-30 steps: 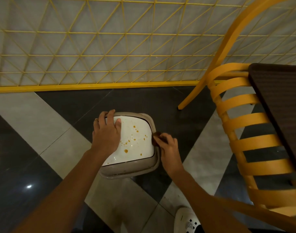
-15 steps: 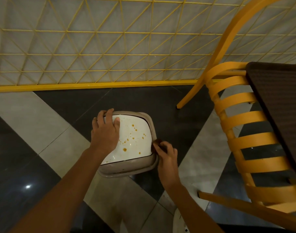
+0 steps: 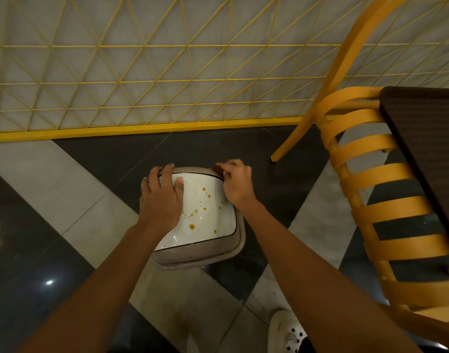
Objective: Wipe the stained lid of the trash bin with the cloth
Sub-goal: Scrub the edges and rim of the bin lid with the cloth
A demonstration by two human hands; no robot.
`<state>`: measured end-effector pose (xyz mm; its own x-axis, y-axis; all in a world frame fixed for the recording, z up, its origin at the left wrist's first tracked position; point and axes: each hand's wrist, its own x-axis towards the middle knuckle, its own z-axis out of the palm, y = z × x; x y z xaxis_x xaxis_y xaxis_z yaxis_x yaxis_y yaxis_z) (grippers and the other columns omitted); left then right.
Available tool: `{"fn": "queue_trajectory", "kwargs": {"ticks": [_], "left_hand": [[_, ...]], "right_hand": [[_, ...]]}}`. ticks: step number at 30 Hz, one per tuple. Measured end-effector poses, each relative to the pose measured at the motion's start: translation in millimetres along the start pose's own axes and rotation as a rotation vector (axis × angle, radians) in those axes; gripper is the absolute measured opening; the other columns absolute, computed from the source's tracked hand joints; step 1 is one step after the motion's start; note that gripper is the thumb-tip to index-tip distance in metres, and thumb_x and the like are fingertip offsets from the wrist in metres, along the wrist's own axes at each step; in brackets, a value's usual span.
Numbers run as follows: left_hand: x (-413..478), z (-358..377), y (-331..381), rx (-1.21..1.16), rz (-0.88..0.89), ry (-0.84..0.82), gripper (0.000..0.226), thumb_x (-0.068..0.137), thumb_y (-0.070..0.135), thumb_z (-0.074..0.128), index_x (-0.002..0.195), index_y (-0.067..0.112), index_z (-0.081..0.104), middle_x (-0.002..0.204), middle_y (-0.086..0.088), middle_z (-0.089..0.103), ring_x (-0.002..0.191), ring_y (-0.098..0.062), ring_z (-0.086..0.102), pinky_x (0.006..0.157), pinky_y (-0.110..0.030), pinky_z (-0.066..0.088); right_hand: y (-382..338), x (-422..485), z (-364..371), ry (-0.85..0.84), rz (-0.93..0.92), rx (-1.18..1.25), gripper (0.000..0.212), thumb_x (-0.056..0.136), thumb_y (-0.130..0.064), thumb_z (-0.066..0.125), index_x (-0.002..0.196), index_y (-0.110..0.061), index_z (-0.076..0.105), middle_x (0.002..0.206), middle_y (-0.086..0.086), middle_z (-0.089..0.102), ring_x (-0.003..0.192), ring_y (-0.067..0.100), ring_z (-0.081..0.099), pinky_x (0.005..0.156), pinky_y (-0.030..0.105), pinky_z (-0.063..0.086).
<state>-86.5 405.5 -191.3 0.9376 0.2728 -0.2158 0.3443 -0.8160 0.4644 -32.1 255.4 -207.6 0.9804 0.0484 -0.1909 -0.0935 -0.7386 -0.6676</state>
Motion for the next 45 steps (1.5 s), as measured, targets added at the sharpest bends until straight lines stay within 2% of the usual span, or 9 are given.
{"fn": "queue_trajectory", "kwargs": {"ticks": [3,8,11,16,21,26,31,35,45], "left_hand": [[0,-1,0,0.0,0.009,0.009,0.047,0.097,0.035,0.028,0.142,0.02,0.025,0.149,-0.012,0.021,0.137,-0.035,0.017,0.11,-0.051,0.022],[-1,-2,1,-0.011,0.003,0.008,0.048,0.097,0.035,0.028,0.143,0.021,0.024,0.149,-0.011,0.019,0.138,-0.034,0.015,0.111,-0.051,0.023],[-1,0,2,-0.005,0.001,0.01,0.047,0.097,0.035,0.028,0.143,0.021,0.024,0.149,-0.012,0.02,0.138,-0.035,0.016,0.111,-0.051,0.023],[-2,-2,3,0.006,-0.011,-0.001,0.048,0.097,0.036,0.027,0.143,0.021,0.023,0.15,-0.011,0.019,0.138,-0.035,0.015,0.111,-0.051,0.022],[-2,-2,4,-0.003,-0.005,-0.007,0.048,0.098,0.036,0.026,0.143,0.022,0.022,0.15,-0.01,0.018,0.138,-0.034,0.014,0.111,-0.051,0.022],[-2,-2,3,-0.004,-0.024,-0.007,0.048,0.097,0.036,0.026,0.143,0.022,0.022,0.15,-0.01,0.017,0.139,-0.034,0.013,0.111,-0.051,0.021],[-3,-3,4,-0.014,-0.018,-0.019,0.048,0.098,0.037,0.026,0.144,0.024,0.021,0.151,-0.009,0.016,0.139,-0.033,0.012,0.111,-0.05,0.021],[-3,-2,3,-0.011,-0.024,-0.012,0.048,0.098,0.037,0.026,0.144,0.024,0.021,0.151,-0.009,0.016,0.139,-0.033,0.013,0.111,-0.052,0.023],[-3,-2,4,0.003,-0.026,-0.001,0.048,0.098,0.037,0.026,0.143,0.023,0.021,0.15,-0.008,0.017,0.139,-0.034,0.013,0.11,-0.053,0.024]], "right_hand": [[-11,0,0,-0.052,-0.14,0.02,0.04,0.094,0.0,0.031,0.124,-0.013,0.054,0.13,0.007,0.046,0.116,0.025,0.035,0.091,0.021,0.028],[2,9,-11,-0.136,-0.042,-0.057,0.04,0.095,-0.001,0.029,0.123,-0.012,0.055,0.134,0.009,0.045,0.119,0.027,0.034,0.096,0.026,0.029],[-4,15,-15,-0.205,-0.083,-0.08,0.039,0.094,-0.001,0.033,0.121,-0.013,0.057,0.13,0.009,0.048,0.12,0.028,0.039,0.099,0.029,0.029],[-12,7,-11,-0.185,-0.224,-0.018,0.04,0.094,0.0,0.032,0.12,-0.016,0.058,0.129,0.008,0.05,0.117,0.026,0.04,0.083,0.013,0.018],[2,17,-13,-0.201,-0.049,-0.038,0.039,0.093,0.0,0.032,0.12,-0.014,0.058,0.129,0.01,0.05,0.119,0.028,0.042,0.101,0.029,0.029],[-21,13,-11,-0.238,-0.205,-0.029,0.04,0.095,-0.001,0.031,0.122,-0.015,0.057,0.13,0.009,0.049,0.116,0.027,0.036,0.09,0.021,0.023],[-4,19,-12,-0.22,-0.088,-0.054,0.04,0.095,-0.001,0.029,0.123,-0.014,0.055,0.129,0.011,0.047,0.118,0.029,0.034,0.096,0.027,0.026],[8,6,-8,-0.132,-0.042,0.028,0.035,0.096,-0.005,0.032,0.122,-0.009,0.055,0.128,0.012,0.044,0.116,0.027,0.034,0.083,0.01,0.018],[14,4,-5,-0.077,0.039,0.035,0.032,0.096,-0.008,0.035,0.122,-0.007,0.055,0.129,0.011,0.04,0.118,0.026,0.035,0.092,0.022,0.026]]}}
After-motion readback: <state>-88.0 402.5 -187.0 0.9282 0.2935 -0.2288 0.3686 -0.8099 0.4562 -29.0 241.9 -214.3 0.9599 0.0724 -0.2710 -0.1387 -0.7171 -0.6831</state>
